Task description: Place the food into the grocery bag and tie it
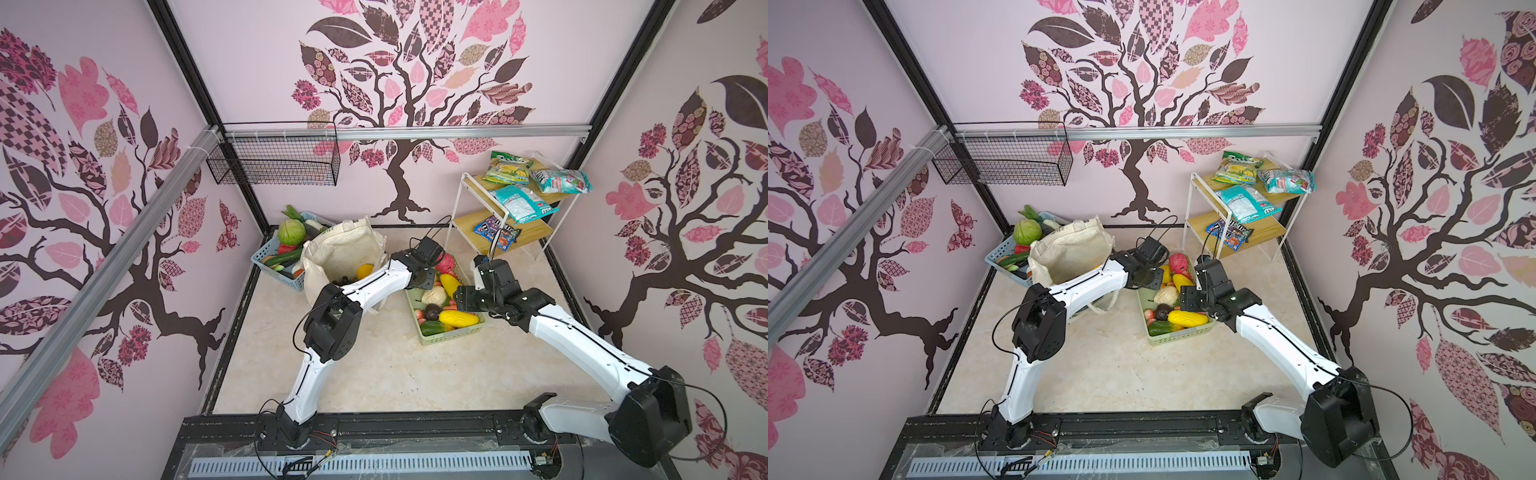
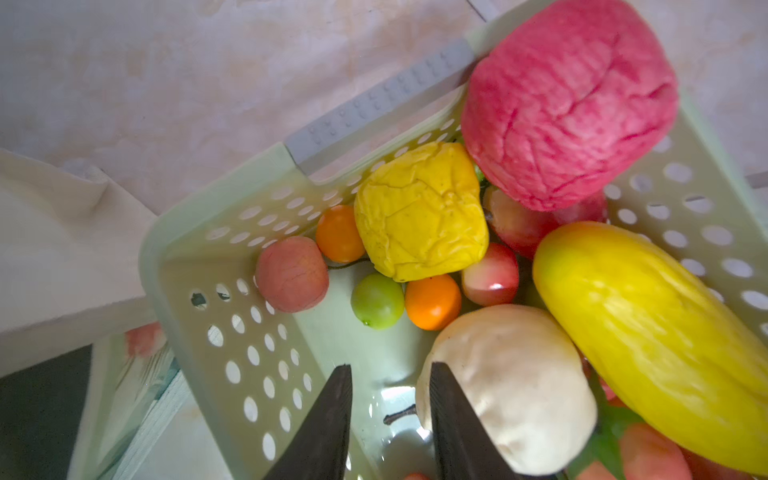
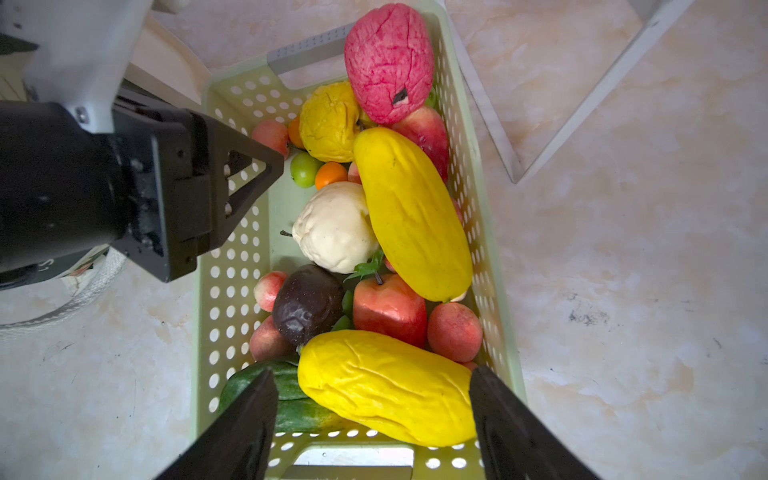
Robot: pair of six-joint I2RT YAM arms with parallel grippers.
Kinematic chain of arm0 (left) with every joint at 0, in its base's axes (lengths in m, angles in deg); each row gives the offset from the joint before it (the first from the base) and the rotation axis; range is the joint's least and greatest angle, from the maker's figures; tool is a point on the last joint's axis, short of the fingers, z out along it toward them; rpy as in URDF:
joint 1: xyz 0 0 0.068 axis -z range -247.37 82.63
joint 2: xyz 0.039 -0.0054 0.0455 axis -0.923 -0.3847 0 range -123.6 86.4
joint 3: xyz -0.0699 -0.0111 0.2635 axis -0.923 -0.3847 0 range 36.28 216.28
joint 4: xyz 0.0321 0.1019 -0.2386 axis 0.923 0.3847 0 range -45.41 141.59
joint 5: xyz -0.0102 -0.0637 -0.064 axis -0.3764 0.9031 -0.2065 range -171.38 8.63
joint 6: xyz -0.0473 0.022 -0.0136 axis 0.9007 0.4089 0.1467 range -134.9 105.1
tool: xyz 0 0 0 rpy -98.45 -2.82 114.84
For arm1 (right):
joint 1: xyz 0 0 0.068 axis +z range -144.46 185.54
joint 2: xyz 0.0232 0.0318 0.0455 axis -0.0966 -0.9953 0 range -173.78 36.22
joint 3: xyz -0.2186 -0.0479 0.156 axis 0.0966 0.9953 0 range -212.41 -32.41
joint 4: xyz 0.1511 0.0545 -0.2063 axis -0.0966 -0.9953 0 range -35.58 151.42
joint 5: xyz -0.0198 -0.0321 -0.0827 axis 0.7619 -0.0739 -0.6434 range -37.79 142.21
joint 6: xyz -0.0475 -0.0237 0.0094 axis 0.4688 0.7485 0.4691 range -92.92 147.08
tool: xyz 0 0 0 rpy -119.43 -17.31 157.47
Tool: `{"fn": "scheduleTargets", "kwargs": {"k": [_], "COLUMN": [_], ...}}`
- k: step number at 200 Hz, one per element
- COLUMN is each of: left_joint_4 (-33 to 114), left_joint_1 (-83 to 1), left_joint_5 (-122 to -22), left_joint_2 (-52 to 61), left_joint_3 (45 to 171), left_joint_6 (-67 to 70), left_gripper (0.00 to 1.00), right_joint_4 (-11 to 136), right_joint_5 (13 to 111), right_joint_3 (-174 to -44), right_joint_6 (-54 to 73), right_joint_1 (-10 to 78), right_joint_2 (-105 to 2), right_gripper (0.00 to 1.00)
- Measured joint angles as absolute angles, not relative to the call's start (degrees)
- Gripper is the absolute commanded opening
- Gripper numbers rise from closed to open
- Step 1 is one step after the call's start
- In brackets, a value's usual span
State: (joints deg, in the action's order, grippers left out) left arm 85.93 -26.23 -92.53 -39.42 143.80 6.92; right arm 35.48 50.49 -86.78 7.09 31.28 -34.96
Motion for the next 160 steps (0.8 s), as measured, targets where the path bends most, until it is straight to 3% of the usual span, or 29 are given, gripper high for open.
{"fn": "scheduleTargets", "kwargs": {"k": [160], "left_joint_4": [85.0], "left_joint_1": [-27.1], "left_joint_5": [-90.5], "left_joint_2": [-45.7], "left_joint_3": [144.7], "left_joint_6": [6.9], "left_gripper": [0.38], "right_joint_4": [36.8], "right_joint_5": [51.8], "right_joint_3": [-86.0], "right_joint_6": [6.5], "right_joint_1": [31.3], "right_joint_2": [-34.9], "right_gripper": [0.75]}}
